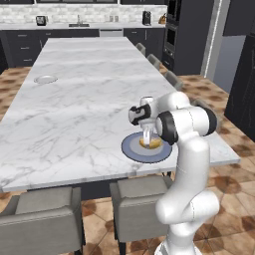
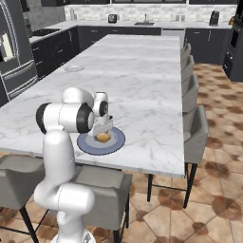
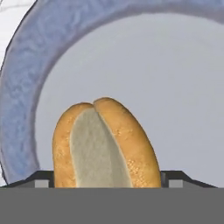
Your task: Move the hot dog bun to the plate on the dining table and place the condiment next to that plate. Then navigate to the fridge and take the sausage and place it on the plate as well.
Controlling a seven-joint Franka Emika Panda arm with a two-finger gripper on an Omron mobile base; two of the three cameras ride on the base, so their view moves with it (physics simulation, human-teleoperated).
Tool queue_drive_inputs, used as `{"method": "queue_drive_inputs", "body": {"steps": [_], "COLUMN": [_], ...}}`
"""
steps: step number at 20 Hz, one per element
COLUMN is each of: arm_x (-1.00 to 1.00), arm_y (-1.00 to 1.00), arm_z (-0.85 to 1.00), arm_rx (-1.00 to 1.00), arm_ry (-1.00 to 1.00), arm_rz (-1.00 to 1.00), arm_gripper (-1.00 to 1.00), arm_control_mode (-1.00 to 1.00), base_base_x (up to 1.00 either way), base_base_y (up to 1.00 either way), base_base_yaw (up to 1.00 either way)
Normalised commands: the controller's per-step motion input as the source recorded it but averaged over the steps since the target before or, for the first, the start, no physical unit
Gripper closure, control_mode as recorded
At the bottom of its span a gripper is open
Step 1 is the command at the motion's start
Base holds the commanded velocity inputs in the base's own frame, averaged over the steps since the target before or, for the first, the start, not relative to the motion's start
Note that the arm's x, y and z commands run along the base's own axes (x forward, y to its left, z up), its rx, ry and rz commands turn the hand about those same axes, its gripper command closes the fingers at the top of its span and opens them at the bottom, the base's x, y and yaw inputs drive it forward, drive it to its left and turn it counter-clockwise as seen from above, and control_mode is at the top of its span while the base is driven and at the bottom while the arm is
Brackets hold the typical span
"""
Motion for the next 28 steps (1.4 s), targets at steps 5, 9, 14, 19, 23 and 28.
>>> {"method": "queue_drive_inputs", "body": {"steps": [5, 9, 14, 19, 23, 28], "arm_x": [-0.2, -0.46, -0.64, -0.73, -0.7, -0.66], "arm_y": [0.0, 0.0, 0.0, 0.0, 0.0, 0.0], "arm_z": [0.19, 0.5, 0.67, 0.73, 0.8, 0.72], "arm_rx": [0.0, 0.0, 0.0, 0.0, 0.0, 0.01], "arm_ry": [0.0, -0.11, -0.27, -0.32, -0.26, -0.13], "arm_rz": [0.06, 0.0, 0.0, -0.01, -0.04, -0.1], "arm_gripper": [-1.0, -1.0, -1.0, -1.0, -1.0, -1.0], "arm_control_mode": [-1.0, -1.0, -1.0, -1.0, -1.0, -1.0], "base_base_x": [0.0, 0.0, 0.0, 0.0, 0.0, 0.0], "base_base_y": [0.0, 0.0, 0.0, 0.0, 0.0, 0.0], "base_base_yaw": [0.0, 0.0, 0.0, 0.0, 0.0, 0.0]}}
